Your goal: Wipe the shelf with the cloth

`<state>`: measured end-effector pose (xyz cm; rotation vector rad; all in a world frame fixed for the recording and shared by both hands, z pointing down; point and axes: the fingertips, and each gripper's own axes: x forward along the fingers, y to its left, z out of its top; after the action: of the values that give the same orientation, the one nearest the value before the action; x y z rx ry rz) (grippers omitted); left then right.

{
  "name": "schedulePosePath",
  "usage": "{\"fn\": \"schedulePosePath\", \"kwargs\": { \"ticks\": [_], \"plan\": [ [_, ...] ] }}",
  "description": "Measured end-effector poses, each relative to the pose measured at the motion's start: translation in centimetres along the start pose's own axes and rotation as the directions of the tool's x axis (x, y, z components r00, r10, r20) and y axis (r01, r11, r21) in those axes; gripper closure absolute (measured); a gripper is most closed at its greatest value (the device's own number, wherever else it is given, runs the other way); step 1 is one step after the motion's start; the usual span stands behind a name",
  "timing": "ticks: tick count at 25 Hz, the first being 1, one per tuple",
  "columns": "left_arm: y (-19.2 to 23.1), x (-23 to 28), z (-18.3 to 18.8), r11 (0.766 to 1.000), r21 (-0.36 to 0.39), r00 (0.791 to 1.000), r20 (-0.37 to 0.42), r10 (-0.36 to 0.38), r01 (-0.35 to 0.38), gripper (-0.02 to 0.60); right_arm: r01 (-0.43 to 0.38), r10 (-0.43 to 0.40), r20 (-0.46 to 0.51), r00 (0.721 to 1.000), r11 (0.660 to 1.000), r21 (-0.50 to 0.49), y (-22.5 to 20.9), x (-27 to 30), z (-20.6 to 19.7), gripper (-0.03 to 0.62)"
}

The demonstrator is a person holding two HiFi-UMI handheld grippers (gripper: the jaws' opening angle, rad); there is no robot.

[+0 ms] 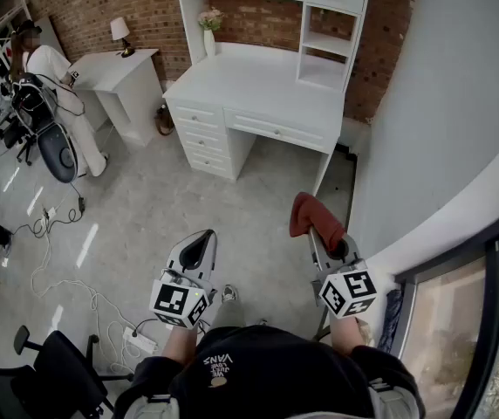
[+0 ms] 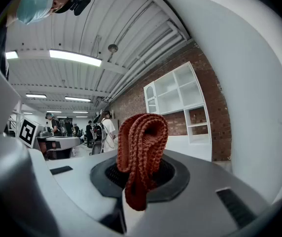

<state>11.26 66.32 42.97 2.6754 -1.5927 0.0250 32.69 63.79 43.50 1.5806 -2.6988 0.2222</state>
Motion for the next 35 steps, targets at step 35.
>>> {"fn": "schedulePosePath", "kwargs": {
  "ticks": [35],
  "plan": [
    [28.4, 17.1, 0.0, 0.993, -0.003, 0.993, -0.014, -0.118, 0.118, 0.577, 0.115, -0.114, -0.01, 0.993, 0.993, 0.02, 0.7, 31.6, 2.6, 0.528]
  ]
}}
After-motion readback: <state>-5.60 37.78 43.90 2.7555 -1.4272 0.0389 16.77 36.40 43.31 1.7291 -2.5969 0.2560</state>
